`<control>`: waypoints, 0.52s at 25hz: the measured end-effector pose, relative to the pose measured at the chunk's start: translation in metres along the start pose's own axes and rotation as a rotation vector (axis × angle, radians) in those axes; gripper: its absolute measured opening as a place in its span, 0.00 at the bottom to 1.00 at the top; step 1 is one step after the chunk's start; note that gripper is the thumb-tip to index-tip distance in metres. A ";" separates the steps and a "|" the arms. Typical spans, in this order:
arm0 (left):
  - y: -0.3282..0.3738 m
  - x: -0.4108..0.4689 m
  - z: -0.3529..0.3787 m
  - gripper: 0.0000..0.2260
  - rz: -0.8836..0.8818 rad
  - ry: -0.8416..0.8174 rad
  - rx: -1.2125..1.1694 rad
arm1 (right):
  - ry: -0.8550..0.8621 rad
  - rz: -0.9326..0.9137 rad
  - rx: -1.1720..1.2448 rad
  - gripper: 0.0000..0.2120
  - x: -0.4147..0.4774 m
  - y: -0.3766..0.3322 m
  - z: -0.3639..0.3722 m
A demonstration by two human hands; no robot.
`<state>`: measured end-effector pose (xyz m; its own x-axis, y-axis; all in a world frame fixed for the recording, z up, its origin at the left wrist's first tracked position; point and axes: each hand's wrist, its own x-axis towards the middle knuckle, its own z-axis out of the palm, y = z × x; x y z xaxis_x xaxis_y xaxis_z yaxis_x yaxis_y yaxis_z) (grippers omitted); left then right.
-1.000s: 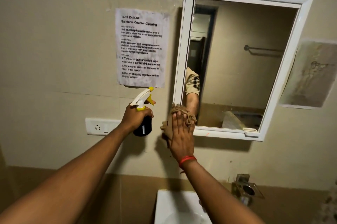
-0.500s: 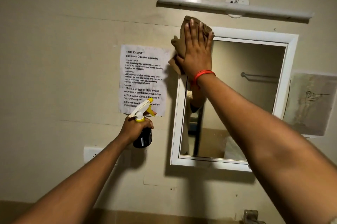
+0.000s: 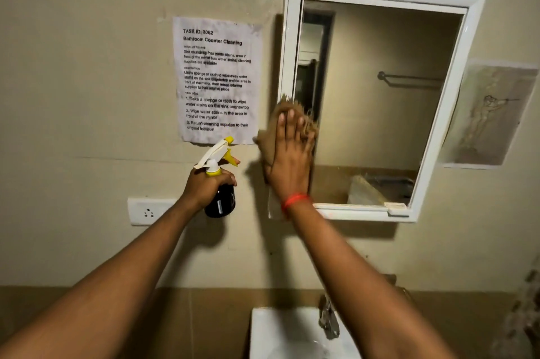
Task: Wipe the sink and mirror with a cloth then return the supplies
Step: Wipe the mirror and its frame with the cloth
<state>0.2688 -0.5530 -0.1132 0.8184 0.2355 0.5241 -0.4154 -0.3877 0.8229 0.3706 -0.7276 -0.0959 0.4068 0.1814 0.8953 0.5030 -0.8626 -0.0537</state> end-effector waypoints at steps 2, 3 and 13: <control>-0.003 -0.008 0.002 0.27 -0.009 -0.026 -0.027 | -0.108 0.067 0.024 0.40 -0.088 -0.004 0.034; -0.003 -0.012 0.001 0.28 -0.019 -0.053 -0.031 | -0.160 0.118 0.047 0.39 -0.123 -0.006 0.045; -0.007 -0.040 0.046 0.24 -0.148 -0.707 0.171 | 0.179 1.249 0.902 0.38 -0.221 -0.016 0.069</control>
<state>0.2575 -0.6009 -0.1501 0.9455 -0.3111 0.0965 -0.2602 -0.5433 0.7982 0.3252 -0.7216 -0.3236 0.8433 -0.5249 0.1154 0.2283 0.1556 -0.9611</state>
